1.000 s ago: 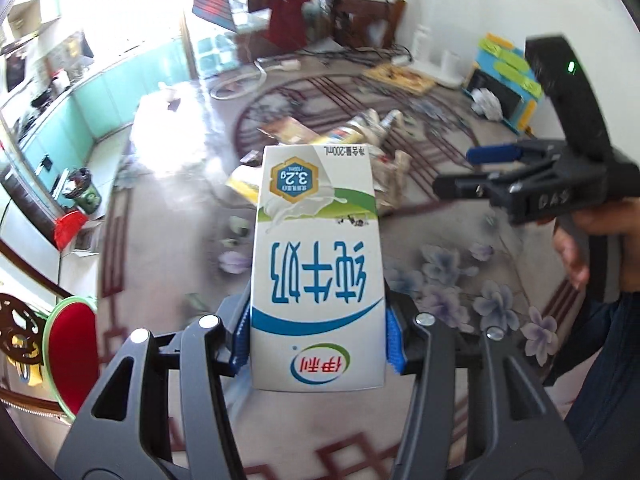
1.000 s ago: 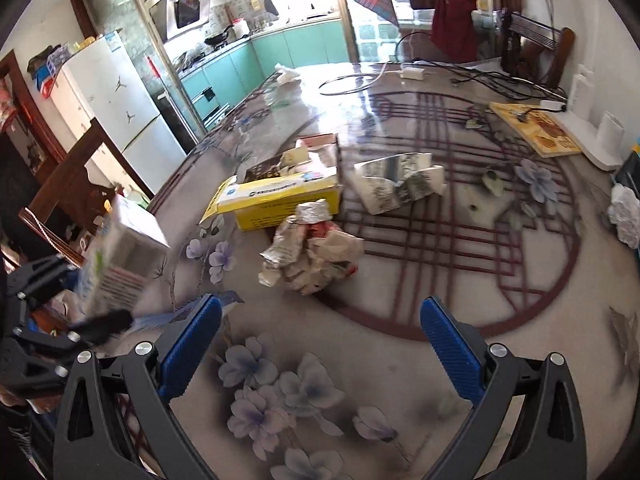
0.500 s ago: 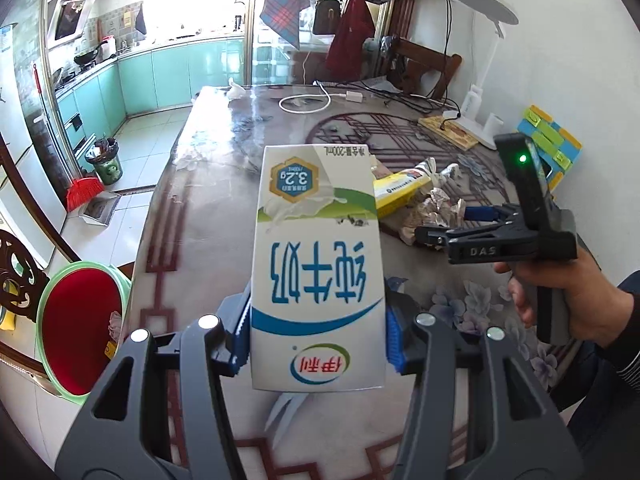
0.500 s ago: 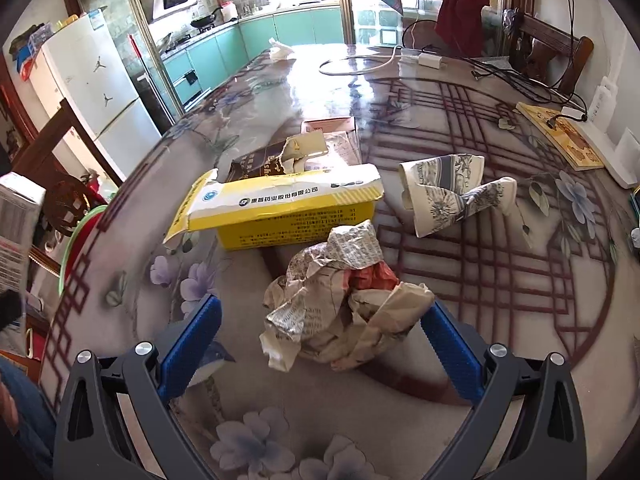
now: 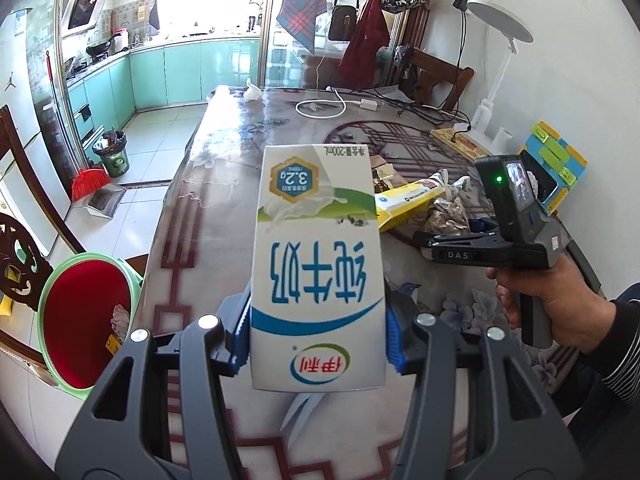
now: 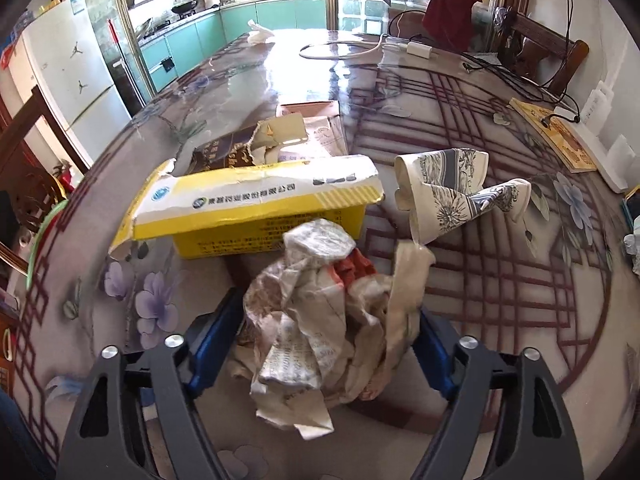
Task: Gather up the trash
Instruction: 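Grasp the crumpled newspaper-print paper with the right tool while the left tool holds the carton, then carry the milk carton and newspaper paper with both tools over the red bucket, then open the left tool over the bucket while the right tool releases the newspaper paper, then move both tools back over the trash on the table, then grasp the yellow box with the left tool and lift it, then grasp the brown Baisha cigarette pack with the right tool while the left tool holds the box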
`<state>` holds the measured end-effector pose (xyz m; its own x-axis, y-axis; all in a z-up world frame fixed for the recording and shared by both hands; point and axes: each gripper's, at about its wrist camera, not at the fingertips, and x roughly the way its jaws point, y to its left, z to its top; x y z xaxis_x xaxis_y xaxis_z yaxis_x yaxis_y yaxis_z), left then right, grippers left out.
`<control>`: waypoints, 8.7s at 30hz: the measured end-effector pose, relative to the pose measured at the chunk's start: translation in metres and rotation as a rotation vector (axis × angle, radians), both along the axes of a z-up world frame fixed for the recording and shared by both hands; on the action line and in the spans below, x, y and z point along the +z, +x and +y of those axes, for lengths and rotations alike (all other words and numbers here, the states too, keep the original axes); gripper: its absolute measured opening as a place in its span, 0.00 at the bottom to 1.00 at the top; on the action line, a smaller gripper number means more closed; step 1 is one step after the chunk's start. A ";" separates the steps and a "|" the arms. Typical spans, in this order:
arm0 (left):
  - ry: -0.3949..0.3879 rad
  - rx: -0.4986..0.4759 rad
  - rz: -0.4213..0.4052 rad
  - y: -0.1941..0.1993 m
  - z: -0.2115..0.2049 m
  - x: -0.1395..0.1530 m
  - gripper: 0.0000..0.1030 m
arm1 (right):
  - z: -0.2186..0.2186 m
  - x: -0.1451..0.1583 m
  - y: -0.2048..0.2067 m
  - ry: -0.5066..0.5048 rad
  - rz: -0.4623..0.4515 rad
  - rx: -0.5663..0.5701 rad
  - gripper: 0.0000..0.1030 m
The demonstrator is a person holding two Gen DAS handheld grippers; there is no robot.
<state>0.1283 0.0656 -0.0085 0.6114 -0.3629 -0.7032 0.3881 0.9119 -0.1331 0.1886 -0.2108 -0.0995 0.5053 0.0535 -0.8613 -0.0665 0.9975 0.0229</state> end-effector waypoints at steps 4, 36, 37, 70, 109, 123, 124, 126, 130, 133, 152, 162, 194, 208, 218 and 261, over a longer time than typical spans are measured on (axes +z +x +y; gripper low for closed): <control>0.006 0.004 0.001 0.002 0.001 -0.002 0.49 | 0.000 0.000 -0.002 -0.023 -0.004 0.002 0.60; 0.053 0.324 -0.090 -0.013 0.101 0.022 0.49 | 0.151 0.136 -0.066 0.068 -0.253 0.282 0.54; 0.053 0.338 -0.088 -0.013 0.107 0.022 0.49 | 0.159 0.137 -0.064 0.072 -0.254 0.293 0.54; 0.065 0.559 0.089 0.049 0.291 -0.027 0.49 | 0.385 0.098 0.002 0.109 -0.175 0.559 0.54; 0.089 1.020 -0.156 -0.017 0.384 0.031 0.95 | 0.480 0.050 0.023 0.062 -0.104 0.671 0.55; 0.082 1.025 -0.154 -0.017 0.384 0.029 0.95 | 0.490 0.057 0.022 0.057 -0.117 0.708 0.79; 0.083 1.024 -0.155 -0.017 0.384 0.029 0.95 | 0.490 0.058 0.022 0.056 -0.117 0.707 0.81; 0.086 1.021 -0.158 -0.016 0.382 0.031 0.95 | 0.487 0.061 0.021 0.054 -0.130 0.702 0.90; 0.090 1.012 -0.161 -0.014 0.377 0.032 0.95 | 0.482 0.066 0.020 0.057 -0.135 0.698 0.90; 0.094 1.000 -0.160 -0.012 0.373 0.033 0.95 | 0.471 0.072 0.017 0.066 -0.143 0.689 0.90; 0.149 0.718 -0.206 -0.002 0.276 0.048 0.95 | 0.316 0.114 -0.035 0.086 -0.205 0.539 0.91; 0.052 0.490 -0.235 -0.005 0.171 0.045 0.95 | 0.180 0.122 -0.066 0.022 -0.225 0.390 0.94; 0.278 -0.224 -0.075 0.045 -0.126 -0.010 0.95 | -0.088 0.101 -0.080 0.117 -0.143 -0.034 0.94; 0.466 -0.306 -0.069 0.095 -0.197 -0.070 0.95 | -0.116 0.090 -0.074 0.127 -0.120 -0.105 0.94; 0.524 -0.295 -0.060 0.103 -0.210 -0.091 0.62 | -0.122 0.082 -0.072 0.128 -0.102 -0.123 0.94; 0.095 0.054 -0.046 0.037 0.014 0.028 0.27 | 0.072 0.049 0.059 -0.097 -0.101 0.220 0.94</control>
<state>0.1650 0.0792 0.0192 0.6603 -0.2614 -0.7040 0.3418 0.9394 -0.0282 0.2471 -0.1386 -0.0510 0.5740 0.0913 -0.8138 -0.2796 0.9559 -0.0900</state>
